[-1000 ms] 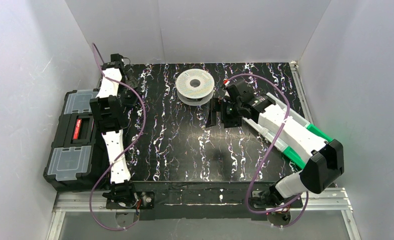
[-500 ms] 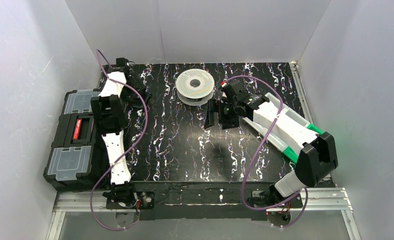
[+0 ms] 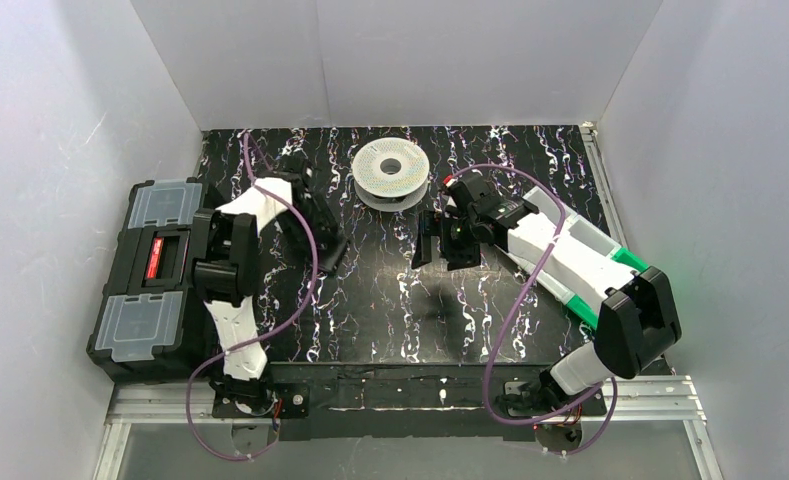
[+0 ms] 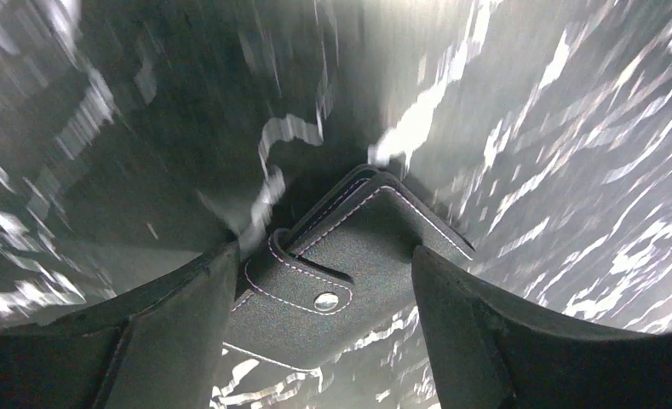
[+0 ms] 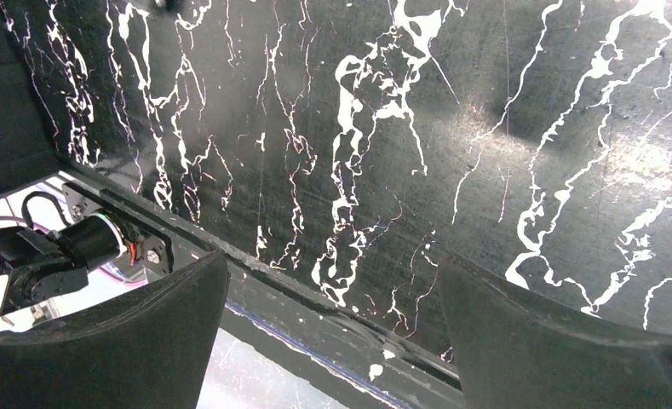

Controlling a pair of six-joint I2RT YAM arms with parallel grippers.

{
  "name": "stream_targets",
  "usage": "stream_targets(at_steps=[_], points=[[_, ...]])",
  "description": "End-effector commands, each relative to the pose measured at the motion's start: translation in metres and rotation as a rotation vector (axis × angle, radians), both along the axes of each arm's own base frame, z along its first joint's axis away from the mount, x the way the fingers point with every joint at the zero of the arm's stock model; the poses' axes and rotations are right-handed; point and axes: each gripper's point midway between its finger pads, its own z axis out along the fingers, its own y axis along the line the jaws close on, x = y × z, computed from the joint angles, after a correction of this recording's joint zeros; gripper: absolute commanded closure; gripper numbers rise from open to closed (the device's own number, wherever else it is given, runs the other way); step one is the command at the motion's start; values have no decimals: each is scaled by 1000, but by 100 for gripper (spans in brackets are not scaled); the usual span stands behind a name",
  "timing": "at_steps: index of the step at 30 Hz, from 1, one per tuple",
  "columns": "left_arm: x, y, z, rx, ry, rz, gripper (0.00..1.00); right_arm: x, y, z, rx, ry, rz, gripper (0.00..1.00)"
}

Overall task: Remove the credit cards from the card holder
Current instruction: Move the card holder to the center of the board.

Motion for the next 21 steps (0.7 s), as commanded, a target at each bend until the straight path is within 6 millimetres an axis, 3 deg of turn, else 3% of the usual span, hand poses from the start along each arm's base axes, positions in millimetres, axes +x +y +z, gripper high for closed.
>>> stream_targets(at_steps=[1,4,9,15,21], points=[[-77,-35,0,24,125,11,26,0,6,6,56,-19,5,2],[-102,-64,8,29,115,1,25,-3,9,-3,69,10,8,2],[-105,-61,40,99,18,-38,22,-4,17,-11,96,50,13,2],[-108,-46,77,177,-49,-266,22,-5,29,-20,141,114,6,2],[-127,-73,80,120,-66,-499,34,0,31,-30,132,144,-51,2]])
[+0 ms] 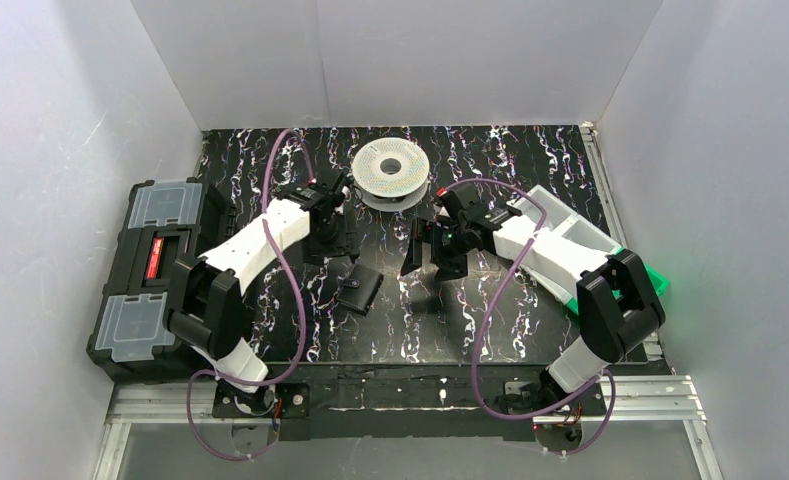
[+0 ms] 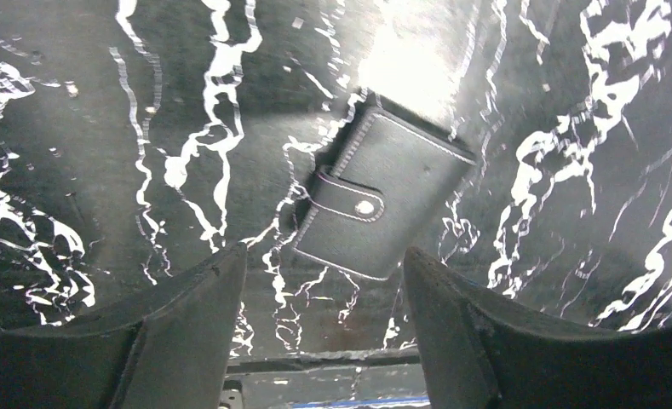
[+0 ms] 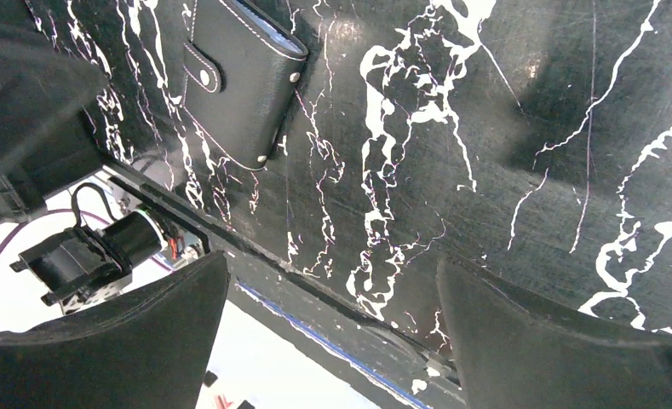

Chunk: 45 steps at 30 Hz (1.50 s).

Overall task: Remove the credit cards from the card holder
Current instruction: Move the card holder to the center of the board, then open the card holder at the center of the board.

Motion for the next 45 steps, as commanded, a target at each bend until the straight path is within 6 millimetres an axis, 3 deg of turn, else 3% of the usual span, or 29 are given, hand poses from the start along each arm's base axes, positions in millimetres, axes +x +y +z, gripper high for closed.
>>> stream_targets(at_steps=[1,9,18,21,22,24,26,29,36,45], points=[[-19,-16,5,4,15,-208,39,7,7,2,38,6,-43,2],[-26,-40,-20,11,62,-319,55,5,12,-10,52,64,-71,2],[-27,-36,-63,101,133,-332,62,7,15,-21,51,85,-68,2],[-35,-29,-77,128,172,-300,71,8,19,-31,49,110,-60,2],[-38,-29,-80,119,177,-275,82,10,25,-36,56,126,-54,2],[-40,-43,-74,36,167,-245,98,13,35,-38,75,143,-43,2],[-43,-65,-64,-109,186,-202,100,18,45,-40,80,151,-37,2],[-41,-84,-43,-230,173,-165,100,20,51,-44,76,157,-35,2],[-38,-82,4,-335,110,-113,100,19,42,-45,34,134,-44,2],[-39,-92,44,-430,86,-120,100,19,16,-32,-54,52,-93,2]])
